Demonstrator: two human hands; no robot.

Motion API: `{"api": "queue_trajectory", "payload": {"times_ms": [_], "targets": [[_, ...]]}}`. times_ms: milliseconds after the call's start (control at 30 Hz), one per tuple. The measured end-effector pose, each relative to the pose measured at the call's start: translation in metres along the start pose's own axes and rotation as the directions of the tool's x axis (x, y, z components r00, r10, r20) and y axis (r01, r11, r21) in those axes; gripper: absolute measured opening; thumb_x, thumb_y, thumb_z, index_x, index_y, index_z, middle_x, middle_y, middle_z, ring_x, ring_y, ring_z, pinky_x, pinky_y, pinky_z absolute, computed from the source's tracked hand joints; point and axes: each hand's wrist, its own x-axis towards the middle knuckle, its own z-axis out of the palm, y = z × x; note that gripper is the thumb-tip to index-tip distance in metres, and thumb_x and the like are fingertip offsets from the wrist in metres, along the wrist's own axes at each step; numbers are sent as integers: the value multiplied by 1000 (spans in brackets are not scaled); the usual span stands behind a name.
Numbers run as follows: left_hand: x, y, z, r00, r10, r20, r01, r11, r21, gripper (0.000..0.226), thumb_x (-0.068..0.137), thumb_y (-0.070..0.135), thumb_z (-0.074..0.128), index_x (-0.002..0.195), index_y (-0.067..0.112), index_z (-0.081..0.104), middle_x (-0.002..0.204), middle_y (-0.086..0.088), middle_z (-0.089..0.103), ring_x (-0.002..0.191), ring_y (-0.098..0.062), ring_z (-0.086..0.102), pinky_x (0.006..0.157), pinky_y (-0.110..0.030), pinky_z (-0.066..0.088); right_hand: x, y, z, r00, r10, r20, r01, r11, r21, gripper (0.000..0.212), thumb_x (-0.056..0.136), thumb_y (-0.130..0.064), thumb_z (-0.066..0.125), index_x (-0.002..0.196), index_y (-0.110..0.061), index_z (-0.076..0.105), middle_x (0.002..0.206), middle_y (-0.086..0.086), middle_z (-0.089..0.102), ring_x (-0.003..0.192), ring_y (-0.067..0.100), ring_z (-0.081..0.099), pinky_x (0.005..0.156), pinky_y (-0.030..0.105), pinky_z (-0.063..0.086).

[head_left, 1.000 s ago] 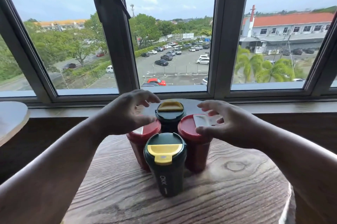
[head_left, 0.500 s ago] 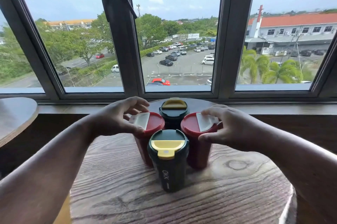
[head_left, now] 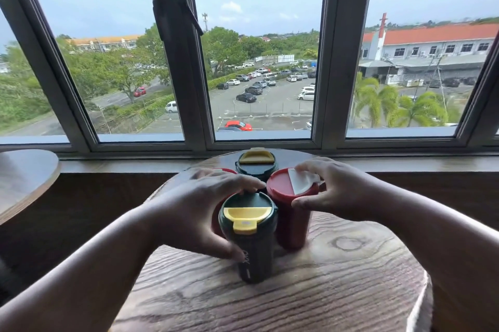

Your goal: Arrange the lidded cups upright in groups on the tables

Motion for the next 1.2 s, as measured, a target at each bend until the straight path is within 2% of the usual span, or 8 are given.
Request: {"api": "queue_trajectory", "payload": {"times_ms": [200,433,633,733,833,933,1100,1200], "targets": [[2,1,9,994,-59,-94,65,996,62,95,52,68,80,133,52,33,126,30,57,122,24,27,107,-19,24,0,-2,0,1000,4,3,-4,1000,-2,80,75,-53,76,143,-24,46,143,-5,53,124,10,51,97,21,39],[2,1,10,995,-66,-69,71,995,66,93,55,67,81,133,51,33,133,30,52,130,11,35,111,-30,25,-1,-3,1,1000,-2,3,2,1000,-6,81,76,-52,76,144,-23,45,146,-4,50,129,10,48,101,20,36],[1,3,12,988,-128,-87,134,988,72,95,50,73,80,131,53,34,133,38,46,123,9,34,108,-35,30,-2,-5,2,1000,-2,-3,2,1000,-7,80,76,-53,75,144,-23,46,143,-5,53,125,10,51,104,25,39],[-1,4,12,987,-125,-99,132,989,69,96,50,73,80,131,51,35,129,39,49,121,15,32,107,-28,29,-2,-6,1,1000,10,-1,-10,1000,-10,80,76,-52,75,144,-23,46,142,-6,53,123,9,52,103,25,40],[-3,2,13,990,-65,-123,73,995,63,98,51,66,85,134,46,38,121,42,46,116,31,23,99,-1,16,-4,-9,2,1000,26,-5,-26,999,-22,79,76,-53,74,144,-25,45,144,-6,51,126,9,49,107,28,39],[-5,0,14,991,-12,-135,19,998,51,96,52,57,91,135,36,47,117,39,43,112,40,14,92,7,10,-6,-13,3,998,57,-23,-57,998,-18,80,74,-55,74,144,-27,45,147,-8,47,131,8,45,110,29,36],[-8,-12,9,988,55,-143,-47,997,58,93,60,74,78,138,42,40,127,34,45,113,37,13,95,3,12,-5,-21,5,993,111,-37,-111,994,20,77,77,-55,71,145,-31,43,149,-10,45,130,6,44,111,31,36],[-6,-30,1,988,40,-148,-54,995,-90,73,71,78,65,134,50,40,134,29,50,123,18,33,101,-17,32,-6,-28,8,982,185,-47,-184,983,25,82,68,-68,63,142,-36,44,147,-12,46,127,6,46,108,33,39]]}}
